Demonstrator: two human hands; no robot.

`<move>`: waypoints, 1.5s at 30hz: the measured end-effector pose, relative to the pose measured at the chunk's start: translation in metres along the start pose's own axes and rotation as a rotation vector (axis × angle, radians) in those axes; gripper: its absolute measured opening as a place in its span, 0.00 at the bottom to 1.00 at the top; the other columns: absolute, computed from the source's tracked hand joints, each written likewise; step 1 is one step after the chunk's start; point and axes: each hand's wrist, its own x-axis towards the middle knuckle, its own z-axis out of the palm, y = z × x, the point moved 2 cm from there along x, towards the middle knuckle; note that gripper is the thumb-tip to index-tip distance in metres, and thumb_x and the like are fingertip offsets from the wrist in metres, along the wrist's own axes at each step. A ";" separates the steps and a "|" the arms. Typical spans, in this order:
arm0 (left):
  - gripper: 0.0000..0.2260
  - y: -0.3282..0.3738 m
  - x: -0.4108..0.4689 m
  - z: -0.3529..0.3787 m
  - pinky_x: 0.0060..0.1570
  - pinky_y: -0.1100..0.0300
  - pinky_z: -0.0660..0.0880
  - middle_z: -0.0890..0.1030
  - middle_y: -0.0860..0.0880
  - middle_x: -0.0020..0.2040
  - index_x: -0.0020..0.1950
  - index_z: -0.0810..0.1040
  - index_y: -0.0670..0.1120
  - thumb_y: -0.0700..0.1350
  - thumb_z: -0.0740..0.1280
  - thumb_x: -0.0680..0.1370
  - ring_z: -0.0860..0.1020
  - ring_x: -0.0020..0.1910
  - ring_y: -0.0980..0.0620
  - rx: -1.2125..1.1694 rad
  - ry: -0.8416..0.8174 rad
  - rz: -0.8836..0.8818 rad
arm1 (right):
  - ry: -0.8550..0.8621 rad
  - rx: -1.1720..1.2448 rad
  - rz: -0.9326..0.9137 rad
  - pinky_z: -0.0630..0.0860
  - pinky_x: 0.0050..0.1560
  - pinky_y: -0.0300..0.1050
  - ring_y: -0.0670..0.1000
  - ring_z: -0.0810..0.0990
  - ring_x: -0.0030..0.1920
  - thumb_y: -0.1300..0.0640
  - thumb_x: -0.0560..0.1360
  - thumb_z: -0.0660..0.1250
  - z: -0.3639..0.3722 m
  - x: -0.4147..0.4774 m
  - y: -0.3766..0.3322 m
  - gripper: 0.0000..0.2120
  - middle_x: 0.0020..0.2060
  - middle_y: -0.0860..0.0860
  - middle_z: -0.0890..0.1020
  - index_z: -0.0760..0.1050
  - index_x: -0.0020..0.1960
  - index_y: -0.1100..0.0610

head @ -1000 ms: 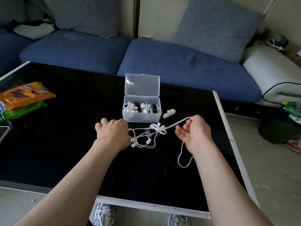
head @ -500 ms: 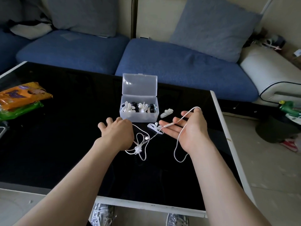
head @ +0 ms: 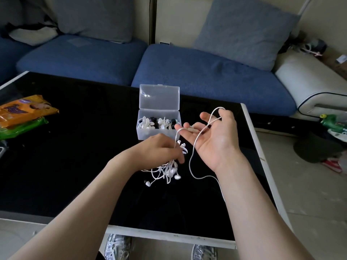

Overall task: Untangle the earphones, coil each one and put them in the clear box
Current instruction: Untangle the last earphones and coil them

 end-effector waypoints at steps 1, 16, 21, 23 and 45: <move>0.13 -0.001 0.001 0.001 0.58 0.53 0.79 0.86 0.56 0.48 0.44 0.87 0.58 0.54 0.62 0.76 0.82 0.52 0.55 0.009 0.008 -0.013 | -0.001 0.048 -0.020 0.85 0.43 0.69 0.63 0.79 0.44 0.45 0.86 0.57 0.001 0.000 -0.002 0.20 0.53 0.62 0.70 0.72 0.53 0.62; 0.11 -0.017 0.007 -0.005 0.49 0.60 0.78 0.85 0.54 0.44 0.46 0.85 0.52 0.52 0.66 0.84 0.82 0.46 0.54 0.071 0.287 0.069 | 0.498 -1.875 -0.291 0.70 0.68 0.60 0.65 0.76 0.65 0.49 0.80 0.65 -0.045 0.016 0.000 0.18 0.67 0.61 0.74 0.78 0.66 0.57; 0.13 -0.020 0.008 -0.004 0.38 0.63 0.72 0.79 0.54 0.36 0.40 0.81 0.54 0.52 0.67 0.84 0.76 0.36 0.57 0.120 0.207 0.053 | -0.233 -1.590 -0.467 0.80 0.55 0.38 0.44 0.85 0.51 0.64 0.76 0.63 -0.030 0.019 0.021 0.22 0.52 0.45 0.88 0.83 0.64 0.46; 0.12 -0.019 0.008 -0.005 0.36 0.64 0.68 0.78 0.54 0.36 0.41 0.80 0.52 0.50 0.66 0.84 0.74 0.35 0.57 0.132 0.220 0.053 | -0.326 -1.624 -0.455 0.76 0.41 0.32 0.41 0.84 0.40 0.61 0.78 0.64 -0.026 0.020 0.028 0.18 0.42 0.45 0.87 0.83 0.61 0.45; 0.07 -0.023 0.000 -0.021 0.32 0.65 0.70 0.76 0.55 0.31 0.42 0.80 0.53 0.48 0.77 0.75 0.72 0.28 0.59 -0.033 0.465 -0.013 | -0.107 -1.118 -0.404 0.87 0.50 0.54 0.54 0.89 0.44 0.55 0.89 0.57 -0.033 0.025 0.009 0.09 0.42 0.52 0.89 0.74 0.60 0.57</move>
